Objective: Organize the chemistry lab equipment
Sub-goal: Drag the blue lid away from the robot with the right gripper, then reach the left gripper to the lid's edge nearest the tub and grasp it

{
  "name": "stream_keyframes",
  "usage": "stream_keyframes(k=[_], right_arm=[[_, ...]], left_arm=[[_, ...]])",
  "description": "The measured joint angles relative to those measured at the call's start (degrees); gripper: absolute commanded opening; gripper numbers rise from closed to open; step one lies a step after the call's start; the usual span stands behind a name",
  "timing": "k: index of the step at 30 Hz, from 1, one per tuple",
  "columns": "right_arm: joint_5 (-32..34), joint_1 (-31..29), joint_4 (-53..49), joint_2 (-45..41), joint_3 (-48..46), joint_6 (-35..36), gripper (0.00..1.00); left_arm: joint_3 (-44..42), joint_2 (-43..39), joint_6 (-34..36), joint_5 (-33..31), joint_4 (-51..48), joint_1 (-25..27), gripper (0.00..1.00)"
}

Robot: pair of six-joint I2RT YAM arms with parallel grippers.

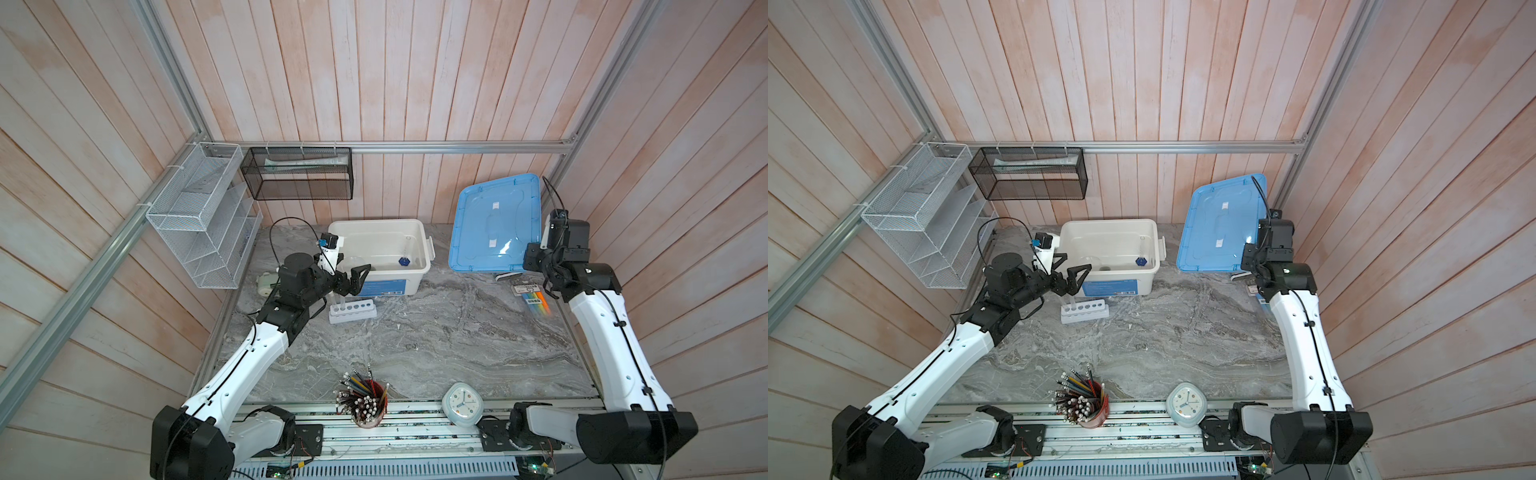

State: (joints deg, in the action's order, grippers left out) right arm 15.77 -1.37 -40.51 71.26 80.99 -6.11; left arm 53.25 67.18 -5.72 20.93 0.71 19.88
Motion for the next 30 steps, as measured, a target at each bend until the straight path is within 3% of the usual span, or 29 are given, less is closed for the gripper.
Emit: stream_keyframes(k=[9, 30], right_arm=[[-5.64, -1.31, -0.44, -2.21, 0.68, 0.66, 0.0], [-9.27, -7.3, -1.66, -4.66, 0.94, 1.9, 0.0]], left_arm=[[4.33, 7.13, -0.46, 4.42, 2.64, 5.01, 0.98], [12.37, 26.23, -15.58, 18.29, 21.33, 8.17, 0.98]])
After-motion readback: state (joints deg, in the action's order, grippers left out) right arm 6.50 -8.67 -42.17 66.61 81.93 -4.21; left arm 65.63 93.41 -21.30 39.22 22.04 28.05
